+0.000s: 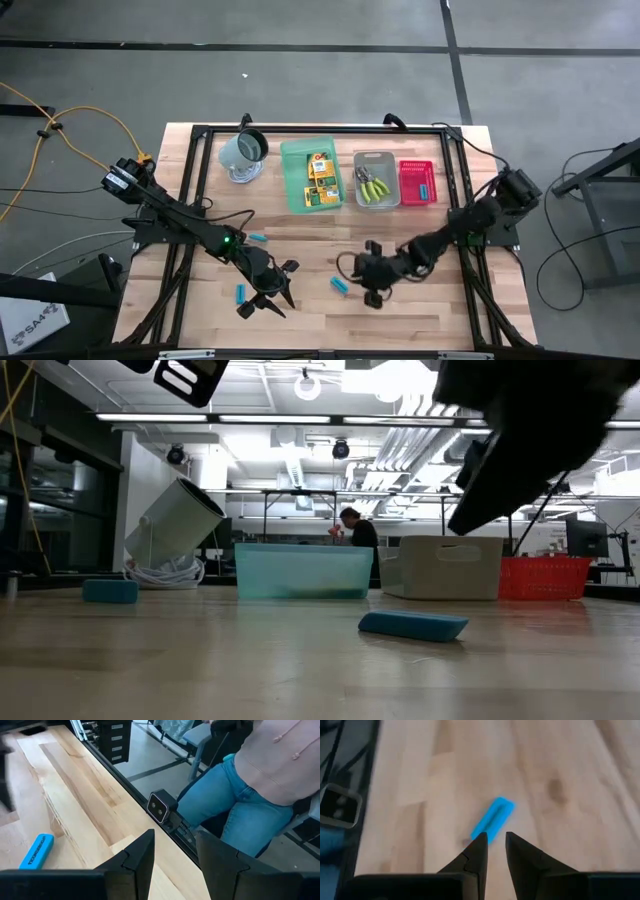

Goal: Pick & Place School Supplies
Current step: Put the right blue eraser into the red bin

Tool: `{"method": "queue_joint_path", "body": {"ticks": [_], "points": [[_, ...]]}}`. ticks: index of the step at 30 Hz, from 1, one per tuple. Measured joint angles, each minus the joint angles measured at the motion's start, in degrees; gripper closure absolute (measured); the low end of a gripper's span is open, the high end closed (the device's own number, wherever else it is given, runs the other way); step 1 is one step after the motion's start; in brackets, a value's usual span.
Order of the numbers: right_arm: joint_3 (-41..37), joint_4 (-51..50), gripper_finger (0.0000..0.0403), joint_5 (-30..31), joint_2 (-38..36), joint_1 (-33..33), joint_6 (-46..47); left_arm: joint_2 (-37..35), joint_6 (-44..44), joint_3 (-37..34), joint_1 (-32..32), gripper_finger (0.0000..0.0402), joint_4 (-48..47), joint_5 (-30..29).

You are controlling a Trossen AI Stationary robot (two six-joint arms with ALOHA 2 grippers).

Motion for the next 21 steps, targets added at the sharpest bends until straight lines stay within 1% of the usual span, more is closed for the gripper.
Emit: {"method": "queue_joint_path", "body": {"ticks": [6,10,17,21], "points": [[0.0,2.5,0.0342,5.2,2.1,5.0,-10.1,0.0,0.0,0.0,0.0,0.0259,0.0,0.0],[0.0,3.7,0.0338,6.1,2.8,6.6,-17.1,0.0,0.0,0.0,0.0,0.0259,0.0,-0.1],[0.0,4.3,0.0309,6.2,2.8,5.9,-18.4,0.0,0.0,0.0,0.0,0.0259,0.1,-3.0],[0.0,4.9,0.0286,6.0,2.8,5.4,-16.0,0.0,-1.1,0.0,0.0,0.0259,0.1,-3.0]]}}
